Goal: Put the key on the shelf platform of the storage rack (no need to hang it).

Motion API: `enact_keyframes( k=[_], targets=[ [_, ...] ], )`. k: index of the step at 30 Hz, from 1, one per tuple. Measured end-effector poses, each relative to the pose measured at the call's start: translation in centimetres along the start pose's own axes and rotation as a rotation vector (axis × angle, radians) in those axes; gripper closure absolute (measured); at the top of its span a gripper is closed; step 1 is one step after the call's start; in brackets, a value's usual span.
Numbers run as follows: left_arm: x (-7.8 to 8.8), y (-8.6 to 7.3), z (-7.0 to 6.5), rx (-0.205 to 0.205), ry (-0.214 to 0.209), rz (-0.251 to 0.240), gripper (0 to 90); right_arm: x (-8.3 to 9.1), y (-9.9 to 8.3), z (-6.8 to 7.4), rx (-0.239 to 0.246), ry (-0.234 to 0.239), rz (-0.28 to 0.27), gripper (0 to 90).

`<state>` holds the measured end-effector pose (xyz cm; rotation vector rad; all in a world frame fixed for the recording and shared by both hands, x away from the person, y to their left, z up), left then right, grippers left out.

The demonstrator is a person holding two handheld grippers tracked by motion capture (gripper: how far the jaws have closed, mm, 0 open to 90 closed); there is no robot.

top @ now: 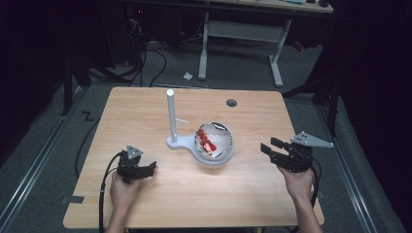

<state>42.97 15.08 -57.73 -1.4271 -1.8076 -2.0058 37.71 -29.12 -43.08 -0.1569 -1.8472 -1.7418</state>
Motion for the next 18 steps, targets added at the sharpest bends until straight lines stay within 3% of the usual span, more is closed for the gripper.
enact_keyframes(
  k=[18],
  targets=[
    [0.0, 0.0, 0.0, 0.0, 0.001, 0.0, 21.3, 0.4, -2.0, -0.9, -0.047, -0.009, 0.008, 47.7]
  ],
)
Point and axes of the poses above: each handheld gripper's, and its own axes: x roughly backward along the jaws, y roughly out of its top, z roughly to its left, the point moved 6 cm from there along -x, roughly forward along the jaws, and after that the axes turned 10 degrees about -y, right-handed, at the moved point
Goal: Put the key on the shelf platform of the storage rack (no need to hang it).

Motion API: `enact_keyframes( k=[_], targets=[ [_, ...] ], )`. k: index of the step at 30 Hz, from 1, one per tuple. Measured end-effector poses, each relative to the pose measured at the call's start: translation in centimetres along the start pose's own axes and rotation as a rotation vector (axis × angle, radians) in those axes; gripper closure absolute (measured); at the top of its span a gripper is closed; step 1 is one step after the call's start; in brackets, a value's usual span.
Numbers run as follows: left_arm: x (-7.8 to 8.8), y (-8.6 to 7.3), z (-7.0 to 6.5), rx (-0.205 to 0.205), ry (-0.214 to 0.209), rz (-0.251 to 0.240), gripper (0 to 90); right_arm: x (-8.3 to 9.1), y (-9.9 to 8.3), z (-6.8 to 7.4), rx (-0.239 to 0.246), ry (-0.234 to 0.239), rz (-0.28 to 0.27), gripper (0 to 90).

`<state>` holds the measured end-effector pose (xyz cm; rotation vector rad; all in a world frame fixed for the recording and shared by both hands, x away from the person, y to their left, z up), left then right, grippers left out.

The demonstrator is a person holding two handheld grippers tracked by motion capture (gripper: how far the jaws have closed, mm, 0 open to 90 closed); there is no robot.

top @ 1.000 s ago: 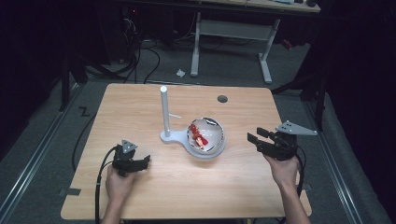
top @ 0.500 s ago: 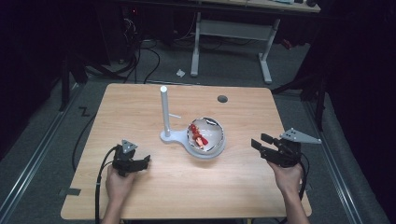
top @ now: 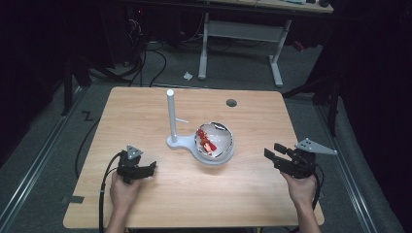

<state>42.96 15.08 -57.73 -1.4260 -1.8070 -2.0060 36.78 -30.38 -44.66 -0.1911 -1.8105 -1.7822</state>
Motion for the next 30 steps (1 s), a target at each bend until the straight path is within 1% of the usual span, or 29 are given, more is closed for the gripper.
enact_keyframes(
  k=[11, 15, 20, 30],
  targets=[
    [0.0, 0.0, 0.0, 0.0, 0.0, 0.0, 21.3, -0.2, -1.0, -0.2, -0.017, 0.0, 0.003, 47.9],
    [0.0, 0.0, 0.0, 0.0, 0.0, 0.0, 21.3, -0.8, -1.4, -0.2, -0.014, -0.005, 0.008, 48.1],
    [0.0, 0.0, 0.0, -0.001, 0.0, 0.0, 21.2, -1.4, -2.2, -0.1, -0.021, -0.007, 0.019, 48.4],
    [0.0, 0.0, 0.0, 0.0, 0.0, 0.0, 21.2, -2.0, -3.1, -0.1, -0.031, -0.01, 0.036, 48.8]
  ],
)
Point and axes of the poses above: each handheld gripper's, and its own axes: x roughly backward along the jaws, y roughly out of its top, z roughly to its left, the point moved 6 cm from there along -x, roughly forward along the jaws, and after that the axes turned 10 degrees about -y, right-handed, at the moved point
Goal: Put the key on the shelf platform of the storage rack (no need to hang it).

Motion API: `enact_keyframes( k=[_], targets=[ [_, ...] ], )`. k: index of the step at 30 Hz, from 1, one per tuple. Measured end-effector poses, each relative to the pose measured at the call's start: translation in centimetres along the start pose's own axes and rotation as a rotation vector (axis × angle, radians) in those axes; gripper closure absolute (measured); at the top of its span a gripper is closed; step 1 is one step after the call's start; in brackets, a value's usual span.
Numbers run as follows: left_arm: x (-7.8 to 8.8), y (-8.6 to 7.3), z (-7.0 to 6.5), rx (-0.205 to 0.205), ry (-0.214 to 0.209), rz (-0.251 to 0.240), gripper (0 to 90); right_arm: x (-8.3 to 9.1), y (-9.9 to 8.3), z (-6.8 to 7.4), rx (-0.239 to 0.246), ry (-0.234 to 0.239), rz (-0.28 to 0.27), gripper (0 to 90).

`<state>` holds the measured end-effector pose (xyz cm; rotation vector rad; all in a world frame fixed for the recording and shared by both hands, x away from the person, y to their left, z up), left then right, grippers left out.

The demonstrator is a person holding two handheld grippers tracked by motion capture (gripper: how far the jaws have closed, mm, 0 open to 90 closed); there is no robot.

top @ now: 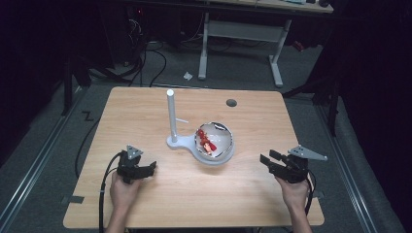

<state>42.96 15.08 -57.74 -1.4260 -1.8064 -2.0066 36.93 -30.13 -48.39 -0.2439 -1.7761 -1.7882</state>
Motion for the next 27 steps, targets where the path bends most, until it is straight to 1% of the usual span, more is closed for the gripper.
enact_keyframes(
  k=[17, 27],
  targets=[
    [0.0, 0.0, 0.0, 0.0, 0.0, 0.0, 21.3, -1.2, -1.3, 0.4, 0.014, -0.009, 0.036, 48.6],
    [0.0, 0.0, 0.0, 0.0, 0.0, 0.0, 21.2, -1.9, -2.2, 0.7, 0.003, -0.005, 0.058, 48.3]
  ],
)
Point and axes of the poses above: each handheld gripper's, and its own axes: x roughly backward along the jaws, y roughly out of its top, z roughly to its left, the point moved 6 cm from there along -x, roughly forward along the jaws, and after that the axes turned 10 degrees about -y, right-handed, at the moved point
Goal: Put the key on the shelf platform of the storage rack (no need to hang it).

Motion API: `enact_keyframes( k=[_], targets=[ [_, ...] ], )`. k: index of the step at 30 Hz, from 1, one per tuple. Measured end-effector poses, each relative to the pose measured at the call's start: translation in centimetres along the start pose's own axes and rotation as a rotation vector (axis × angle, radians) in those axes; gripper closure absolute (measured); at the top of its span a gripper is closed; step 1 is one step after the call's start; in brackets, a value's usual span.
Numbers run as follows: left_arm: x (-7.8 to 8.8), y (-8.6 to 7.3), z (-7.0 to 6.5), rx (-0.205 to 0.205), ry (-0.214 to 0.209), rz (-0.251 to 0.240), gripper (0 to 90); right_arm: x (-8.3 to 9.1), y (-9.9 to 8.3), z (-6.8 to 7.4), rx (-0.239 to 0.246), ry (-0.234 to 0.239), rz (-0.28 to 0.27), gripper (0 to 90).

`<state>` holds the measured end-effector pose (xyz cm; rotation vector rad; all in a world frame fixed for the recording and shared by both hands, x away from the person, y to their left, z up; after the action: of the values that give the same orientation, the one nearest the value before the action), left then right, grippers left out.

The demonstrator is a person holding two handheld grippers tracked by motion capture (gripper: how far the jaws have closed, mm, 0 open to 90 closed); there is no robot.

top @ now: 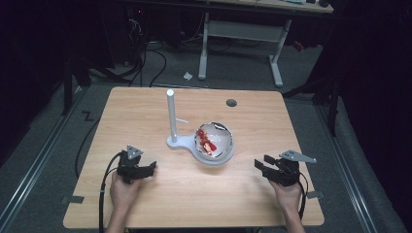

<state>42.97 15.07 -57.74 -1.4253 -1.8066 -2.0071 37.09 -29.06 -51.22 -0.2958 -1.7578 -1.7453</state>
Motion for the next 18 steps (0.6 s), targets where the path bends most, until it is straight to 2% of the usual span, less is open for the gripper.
enact_keyframes(
  k=[8, 13, 18],
  targets=[
    [0.0, 0.0, 0.0, 0.0, 0.0, 0.0, 21.2, -0.7, -0.6, 0.2, 0.007, -0.007, 0.027, 47.8],
    [0.0, 0.0, 0.0, 0.0, 0.0, 0.0, 21.2, -1.4, -1.2, 0.4, 0.038, -0.03, 0.051, 47.4],
    [0.0, 0.0, 0.0, 0.0, 0.001, 0.001, 21.2, -1.9, -1.6, 0.6, 0.046, -0.037, 0.065, 47.4]
  ],
)
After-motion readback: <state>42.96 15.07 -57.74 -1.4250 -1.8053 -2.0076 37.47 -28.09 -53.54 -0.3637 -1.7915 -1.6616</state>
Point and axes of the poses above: each handheld gripper's, and its own axes: x roughly backward along the jaws, y roughly out of its top, z roughly to its left, the point moved 6 cm from there along -x, roughly forward along the jaws, and after that the axes turned 10 degrees about -y, right-handed, at the moved point
